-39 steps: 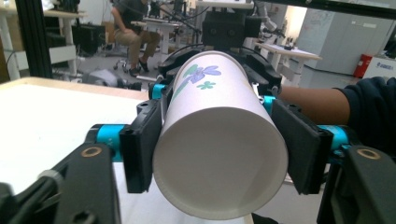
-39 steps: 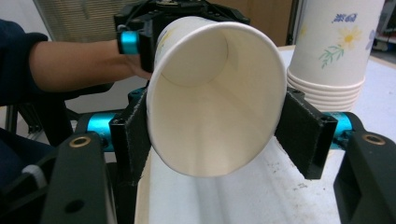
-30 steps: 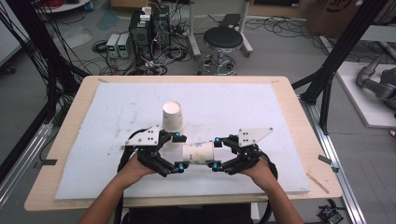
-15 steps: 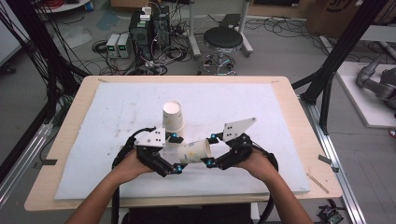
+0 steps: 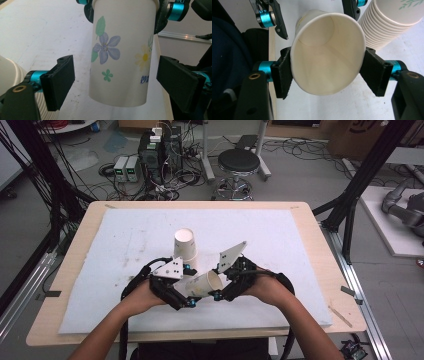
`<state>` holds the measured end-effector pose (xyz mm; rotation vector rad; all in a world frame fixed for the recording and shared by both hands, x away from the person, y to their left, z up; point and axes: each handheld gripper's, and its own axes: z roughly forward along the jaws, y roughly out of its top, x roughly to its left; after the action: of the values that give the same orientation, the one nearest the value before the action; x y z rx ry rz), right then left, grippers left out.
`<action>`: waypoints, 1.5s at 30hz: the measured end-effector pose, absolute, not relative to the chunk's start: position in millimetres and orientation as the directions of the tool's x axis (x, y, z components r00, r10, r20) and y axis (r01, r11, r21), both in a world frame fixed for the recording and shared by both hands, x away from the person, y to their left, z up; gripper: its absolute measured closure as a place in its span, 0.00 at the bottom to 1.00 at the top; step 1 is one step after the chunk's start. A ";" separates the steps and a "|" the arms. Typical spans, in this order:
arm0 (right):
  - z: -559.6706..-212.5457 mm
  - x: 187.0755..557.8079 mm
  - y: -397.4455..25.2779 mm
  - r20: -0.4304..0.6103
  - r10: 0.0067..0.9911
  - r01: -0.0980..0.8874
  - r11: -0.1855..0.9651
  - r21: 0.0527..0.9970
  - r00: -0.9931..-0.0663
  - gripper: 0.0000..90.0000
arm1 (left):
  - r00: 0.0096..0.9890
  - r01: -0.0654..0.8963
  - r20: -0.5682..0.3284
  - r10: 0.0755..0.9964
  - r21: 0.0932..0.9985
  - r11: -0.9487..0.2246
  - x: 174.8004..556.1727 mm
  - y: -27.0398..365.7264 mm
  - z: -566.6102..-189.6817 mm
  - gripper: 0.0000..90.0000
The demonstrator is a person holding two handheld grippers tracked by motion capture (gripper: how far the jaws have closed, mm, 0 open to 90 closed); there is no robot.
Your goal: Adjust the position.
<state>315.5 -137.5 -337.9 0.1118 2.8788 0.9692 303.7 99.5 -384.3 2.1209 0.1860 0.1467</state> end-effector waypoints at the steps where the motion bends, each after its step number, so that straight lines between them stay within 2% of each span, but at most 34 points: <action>1: -337.6 315.8 -136.0 -0.075 0.099 0.034 0.799 0.600 -0.992 0.36 | 0.981 0.075 0.033 0.192 0.847 -0.526 303.7 99.4 -384.6 0.17; 15: -334.4 316.3 -120.3 -0.114 0.056 -0.009 0.865 0.501 -0.992 0.36 | 0.982 0.083 0.034 0.186 0.809 -0.582 306.5 92.8 -388.9 0.18; 23: -336.0 312.9 -111.5 -0.121 0.035 -0.023 0.893 0.449 -0.992 0.36 | 0.986 0.089 0.015 0.163 0.785 -0.613 306.3 87.7 -392.1 0.27; 28: -336.4 310.8 -104.7 -0.128 0.012 -0.043 0.908 0.416 -0.992 0.36 | 0.991 0.080 0.005 0.135 0.783 -0.617 305.6 86.0 -393.4 0.39; 33: -338.1 310.7 -100.0 -0.118 -0.002 -0.049 0.915 0.400 -0.993 0.35 | 0.991 0.088 -0.006 0.130 0.769 -0.634 305.4 84.4 -396.4 0.40; 36: -339.4 312.6 -100.9 -0.101 0.014 -0.031 0.904 0.426 -0.995 0.30 | 0.990 0.105 -0.024 0.139 0.788 -0.606 305.6 87.9 -397.7 0.40; 38: -338.1 313.9 -103.9 -0.100 0.041 -0.009 0.890 0.456 -0.994 0.23 | 0.988 0.114 -0.031 0.149 0.799 -0.590 305.5 90.7 -398.1 0.40; 45: -325.3 315.0 -131.2 -0.055 0.128 0.063 0.763 0.643 -0.990 0.23 | 0.977 0.159 -0.058 0.204 0.836 -0.524 305.1 106.0 -402.4 0.39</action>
<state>315.0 -131.2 -325.3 0.1558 2.8599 1.0376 305.1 106.0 -402.4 2.1326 0.2543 0.0570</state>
